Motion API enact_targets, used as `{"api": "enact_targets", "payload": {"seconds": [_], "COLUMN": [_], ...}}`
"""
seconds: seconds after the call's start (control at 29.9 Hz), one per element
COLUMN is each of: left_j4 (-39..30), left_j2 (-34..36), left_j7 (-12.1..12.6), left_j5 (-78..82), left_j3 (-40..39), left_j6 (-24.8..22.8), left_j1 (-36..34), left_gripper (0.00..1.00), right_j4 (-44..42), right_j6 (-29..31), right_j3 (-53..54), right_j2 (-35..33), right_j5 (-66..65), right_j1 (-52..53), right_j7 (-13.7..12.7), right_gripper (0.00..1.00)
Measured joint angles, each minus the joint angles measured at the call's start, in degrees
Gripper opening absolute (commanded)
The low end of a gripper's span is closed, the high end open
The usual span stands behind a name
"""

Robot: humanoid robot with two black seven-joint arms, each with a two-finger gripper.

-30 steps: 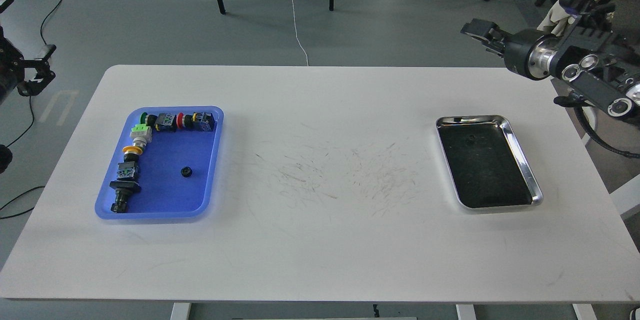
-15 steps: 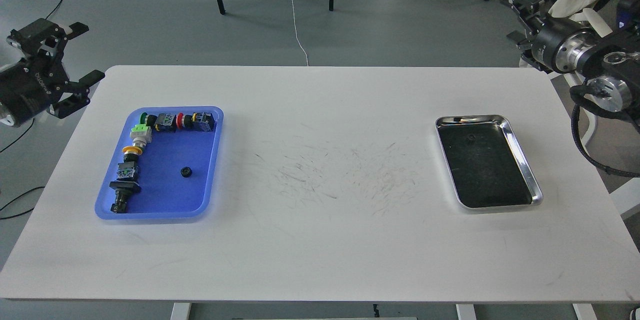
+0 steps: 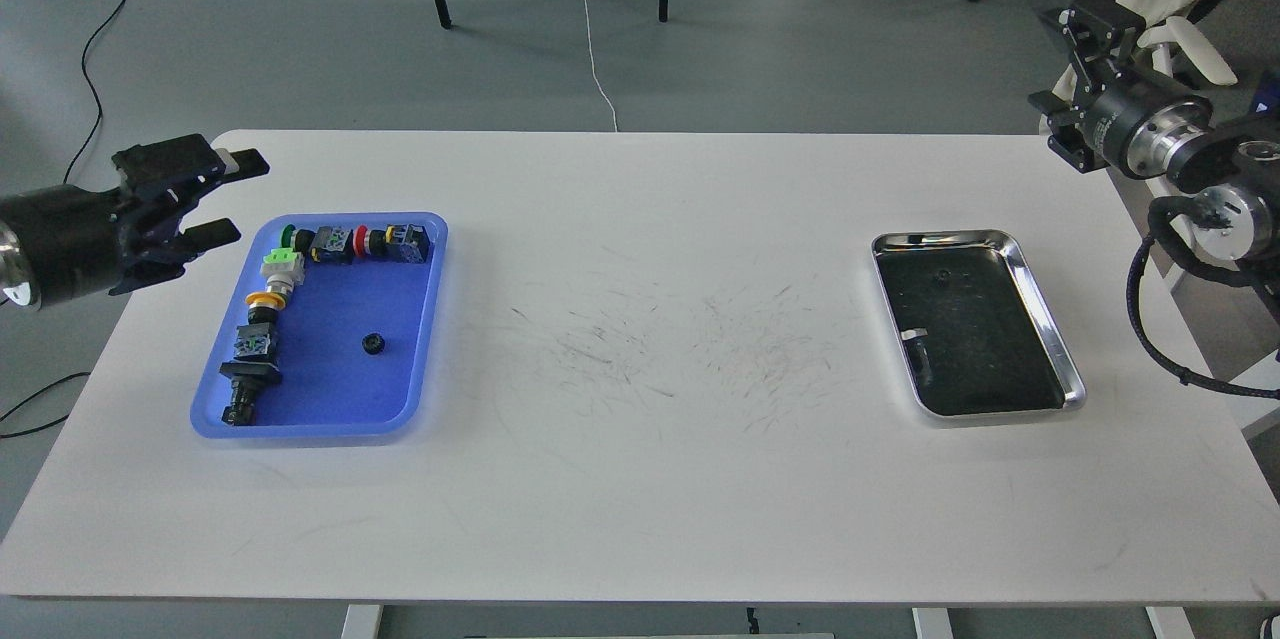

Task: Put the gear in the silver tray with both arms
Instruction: 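Swing the left gripper over the blue tray, then lower the left gripper onto the small black gear in the blue tray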

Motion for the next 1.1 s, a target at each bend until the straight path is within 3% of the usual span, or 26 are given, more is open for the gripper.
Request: {"api": "enact_targets", "payload": {"seconds": [0.1,0.2,0.67,0.87,1.0,1.1], "left_j4": [-1.12,-1.66,-0.73,2.66,5.17,7.52], "left_j2": [-1.49,-2.84,-10.02,-12.14,-12.35,-13.30], "left_j7": [-3.63,-5.57,-6.04,-6.79,-11.22,-12.97], "left_j5": [8.56,14.06,35.69,40.94,42.32,45.55], "left_j3": [2.34,3.89,7.22,7.62,7.73,7.74], "left_j6": [6.29,10.84,20.52,21.08,21.01,21.06], "left_j1": [0.06,0.09,0.77,1.11,1.45,1.68], "left_gripper": [0.98,0.98,0.98,0.98,0.98,0.98], "right_j4": [-0.17,-0.15,-0.18,-0.06,0.00,0.00], "right_j6": [-0.08,-0.27,-2.10,-2.60,-2.72,-2.72], "right_j3": [2.08,3.16,4.97,4.98,4.86,4.80], "right_j2": [0.03,0.08,-0.10,-0.04,-0.16,-0.24], "right_j5": [0.00,0.00,0.00,0.00,0.00,0.00], "right_j1": [-1.03,-1.69,-1.93,-1.91,-1.87,-1.86], "right_j7": [0.00,0.00,0.00,0.00,0.00,0.00], "right_gripper": [0.89,0.89,0.89,0.89,0.90,0.90]}}
